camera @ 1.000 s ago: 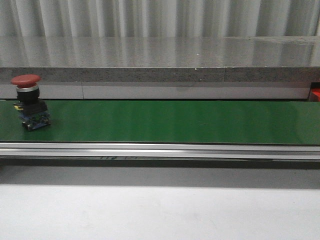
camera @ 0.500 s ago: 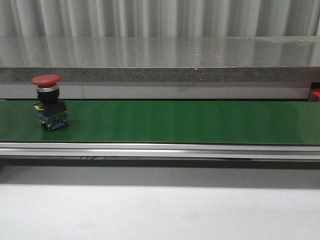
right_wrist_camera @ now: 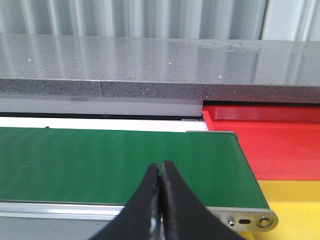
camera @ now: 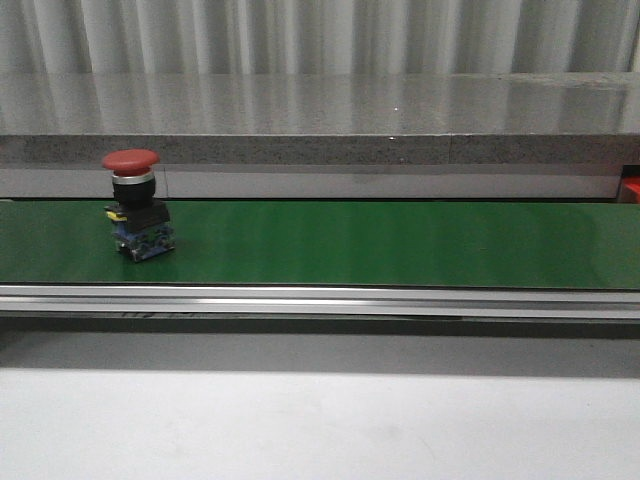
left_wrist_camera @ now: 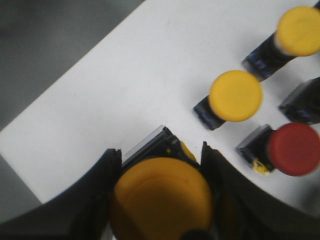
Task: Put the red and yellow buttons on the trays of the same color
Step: 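Grasp the yellow button with the left gripper and carry it over the belt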
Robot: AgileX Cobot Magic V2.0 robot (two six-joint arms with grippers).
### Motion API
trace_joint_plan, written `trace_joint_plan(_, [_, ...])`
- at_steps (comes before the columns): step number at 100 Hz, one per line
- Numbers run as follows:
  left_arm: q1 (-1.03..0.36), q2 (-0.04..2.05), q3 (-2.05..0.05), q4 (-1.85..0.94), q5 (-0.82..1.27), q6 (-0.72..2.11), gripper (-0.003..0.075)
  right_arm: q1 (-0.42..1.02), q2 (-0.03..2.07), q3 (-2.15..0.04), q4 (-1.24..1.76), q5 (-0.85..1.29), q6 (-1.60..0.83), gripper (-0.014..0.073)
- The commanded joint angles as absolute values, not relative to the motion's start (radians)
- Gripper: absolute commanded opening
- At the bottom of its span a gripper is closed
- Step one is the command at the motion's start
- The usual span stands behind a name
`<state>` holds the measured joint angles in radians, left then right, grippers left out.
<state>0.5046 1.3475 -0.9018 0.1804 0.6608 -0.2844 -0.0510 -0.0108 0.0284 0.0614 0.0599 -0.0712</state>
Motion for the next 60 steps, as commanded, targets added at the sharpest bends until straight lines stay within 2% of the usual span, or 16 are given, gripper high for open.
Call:
trace_joint_plan(1, [0.438,1.267,-0.958,0.132,0.647,-0.217,-0.002,-0.057,-0.022,0.008,0.056,-0.026,-0.073,-0.0067])
trace_joint_plan(17, [0.267,1.299,-1.11,0.052,0.777,-0.113,-0.002,-0.057,-0.022,0.008,0.056,-0.026,-0.073,-0.0067])
trace_joint_plan(33, [0.146,1.381,-1.199,0.034,0.814,-0.09,-0.002,-0.057,-0.022,0.008,0.056,-0.024,-0.073,-0.0067])
trace_joint_plan(60, [0.096,1.532,-1.241,-0.007,0.825,-0.081,-0.002,-0.057,-0.022,0.008,0.056,-0.023,-0.073,-0.0067])
